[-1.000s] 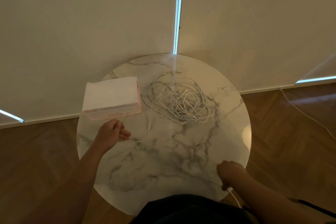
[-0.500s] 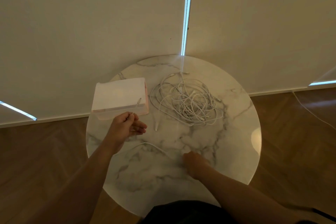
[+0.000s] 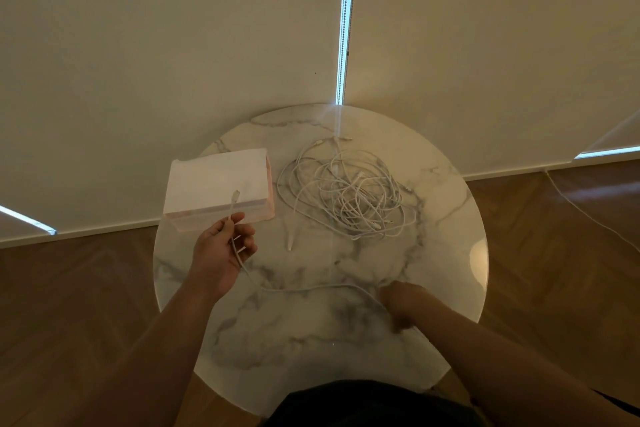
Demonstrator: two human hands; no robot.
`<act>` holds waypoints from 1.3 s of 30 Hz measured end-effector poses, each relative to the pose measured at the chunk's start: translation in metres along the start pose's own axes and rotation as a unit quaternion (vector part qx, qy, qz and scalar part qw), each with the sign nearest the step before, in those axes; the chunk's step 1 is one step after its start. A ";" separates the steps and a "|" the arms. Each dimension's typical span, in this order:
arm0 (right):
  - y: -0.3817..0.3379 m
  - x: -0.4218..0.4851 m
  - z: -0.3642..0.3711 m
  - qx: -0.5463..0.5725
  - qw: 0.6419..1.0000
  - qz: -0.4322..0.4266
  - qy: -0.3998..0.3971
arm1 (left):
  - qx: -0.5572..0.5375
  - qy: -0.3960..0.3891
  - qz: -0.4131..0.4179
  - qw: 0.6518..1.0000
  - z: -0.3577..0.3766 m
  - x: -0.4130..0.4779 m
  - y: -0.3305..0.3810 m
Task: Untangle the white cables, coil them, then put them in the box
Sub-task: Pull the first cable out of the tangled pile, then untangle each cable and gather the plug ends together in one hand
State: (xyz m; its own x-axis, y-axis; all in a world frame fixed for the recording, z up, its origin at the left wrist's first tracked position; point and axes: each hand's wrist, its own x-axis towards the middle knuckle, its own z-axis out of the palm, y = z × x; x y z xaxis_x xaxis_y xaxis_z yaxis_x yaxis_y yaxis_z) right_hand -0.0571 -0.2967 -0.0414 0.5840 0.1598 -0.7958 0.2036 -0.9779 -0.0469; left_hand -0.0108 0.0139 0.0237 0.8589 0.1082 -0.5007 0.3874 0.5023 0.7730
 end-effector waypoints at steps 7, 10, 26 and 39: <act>-0.034 0.014 0.019 0.094 0.988 -0.032 0.116 | -0.086 0.008 -0.010 0.996 -0.012 0.008 -0.009; -0.025 0.010 0.024 0.049 0.995 -0.023 0.085 | -0.089 0.027 -0.009 0.996 -0.020 0.013 -0.011; -0.050 0.015 -0.073 0.051 0.966 -0.109 0.227 | -0.112 0.044 -0.060 0.991 -0.028 0.021 -0.032; -0.113 0.092 -0.093 -0.095 0.954 -0.149 0.241 | -0.064 0.059 -0.098 0.991 -0.042 0.013 -0.050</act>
State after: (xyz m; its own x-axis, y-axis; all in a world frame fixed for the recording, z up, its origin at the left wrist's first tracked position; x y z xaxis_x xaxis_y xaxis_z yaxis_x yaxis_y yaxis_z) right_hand 0.0464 -0.1595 -0.0530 0.7623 0.5155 -0.3915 0.5296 -0.8444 -0.0806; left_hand -0.0326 0.0263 -0.0376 0.7234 0.0930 -0.6841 0.4909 0.6275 0.6044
